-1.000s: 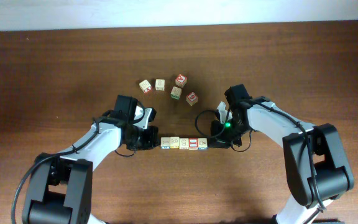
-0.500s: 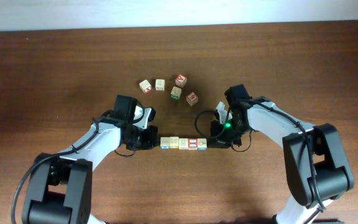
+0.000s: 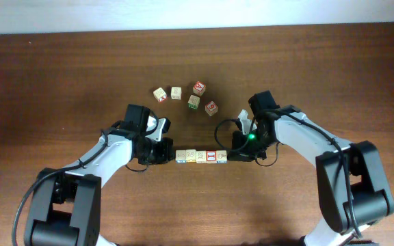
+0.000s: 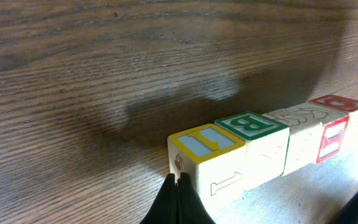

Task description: Rotate 5 blocks

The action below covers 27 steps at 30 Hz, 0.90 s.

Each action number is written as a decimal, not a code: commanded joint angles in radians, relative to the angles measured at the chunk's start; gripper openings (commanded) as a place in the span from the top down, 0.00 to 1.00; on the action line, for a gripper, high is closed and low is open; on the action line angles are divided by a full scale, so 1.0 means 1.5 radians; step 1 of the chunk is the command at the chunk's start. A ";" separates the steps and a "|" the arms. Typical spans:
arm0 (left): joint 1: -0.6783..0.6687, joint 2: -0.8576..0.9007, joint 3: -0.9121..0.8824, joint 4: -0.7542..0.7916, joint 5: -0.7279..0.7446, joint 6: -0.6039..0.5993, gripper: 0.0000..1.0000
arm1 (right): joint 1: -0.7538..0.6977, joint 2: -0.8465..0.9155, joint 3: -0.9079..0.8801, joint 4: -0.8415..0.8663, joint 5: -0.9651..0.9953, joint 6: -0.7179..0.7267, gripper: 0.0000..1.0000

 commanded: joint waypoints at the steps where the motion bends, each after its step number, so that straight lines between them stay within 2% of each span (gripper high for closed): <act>1: -0.002 0.006 -0.006 0.004 0.028 0.011 1.00 | 0.007 -0.037 -0.002 -0.001 -0.032 -0.007 0.96; 10: -0.002 0.006 -0.006 0.004 0.028 0.011 1.00 | 0.052 -0.043 0.049 -0.041 0.016 0.006 0.96; 27: -0.002 0.006 -0.006 0.009 0.031 0.011 1.00 | 0.103 -0.043 0.123 -0.068 0.023 0.016 0.96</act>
